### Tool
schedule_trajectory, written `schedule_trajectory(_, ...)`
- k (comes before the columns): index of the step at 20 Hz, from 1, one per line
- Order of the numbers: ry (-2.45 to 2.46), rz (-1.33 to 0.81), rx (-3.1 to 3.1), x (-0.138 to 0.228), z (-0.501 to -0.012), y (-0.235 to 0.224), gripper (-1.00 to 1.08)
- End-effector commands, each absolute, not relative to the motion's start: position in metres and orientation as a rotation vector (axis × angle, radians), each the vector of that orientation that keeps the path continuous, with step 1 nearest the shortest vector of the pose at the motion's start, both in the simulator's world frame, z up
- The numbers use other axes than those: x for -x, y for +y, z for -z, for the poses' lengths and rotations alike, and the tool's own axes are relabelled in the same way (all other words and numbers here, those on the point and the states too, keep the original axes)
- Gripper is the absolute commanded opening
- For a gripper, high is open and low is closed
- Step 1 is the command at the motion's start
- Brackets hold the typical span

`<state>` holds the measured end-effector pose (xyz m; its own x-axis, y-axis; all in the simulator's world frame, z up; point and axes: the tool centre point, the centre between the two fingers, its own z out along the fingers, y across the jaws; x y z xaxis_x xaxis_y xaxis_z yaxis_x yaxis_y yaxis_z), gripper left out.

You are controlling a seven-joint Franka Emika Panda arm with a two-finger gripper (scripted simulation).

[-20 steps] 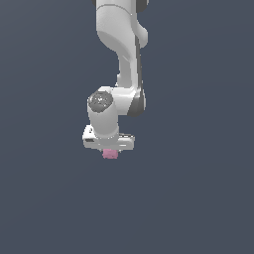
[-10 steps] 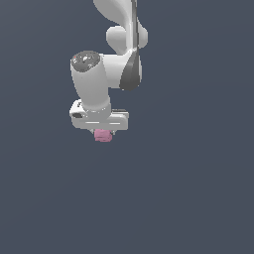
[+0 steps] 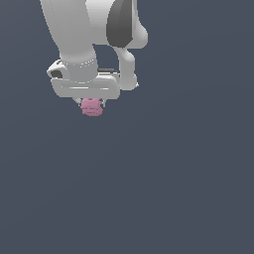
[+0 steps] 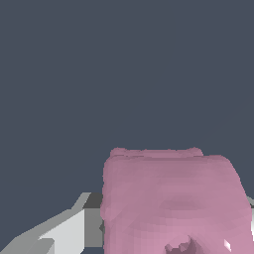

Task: Pick up the object and move it to a goal position.

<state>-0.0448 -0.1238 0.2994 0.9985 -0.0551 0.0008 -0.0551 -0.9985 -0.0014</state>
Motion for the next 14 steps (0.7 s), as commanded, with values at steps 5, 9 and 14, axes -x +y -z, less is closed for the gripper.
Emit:
schedule_trajectory(5,0.086,0.0,3.139,0.069,-0.374,-0.142,-1.0)
schedule_trajectory(9,0.086,0.0,3.139,0.081,-0.415,-0.152,-1.0)
schedule_trajectory(14,0.087,0.0,3.139,0.092,-0.454,-0.162,-1.0)
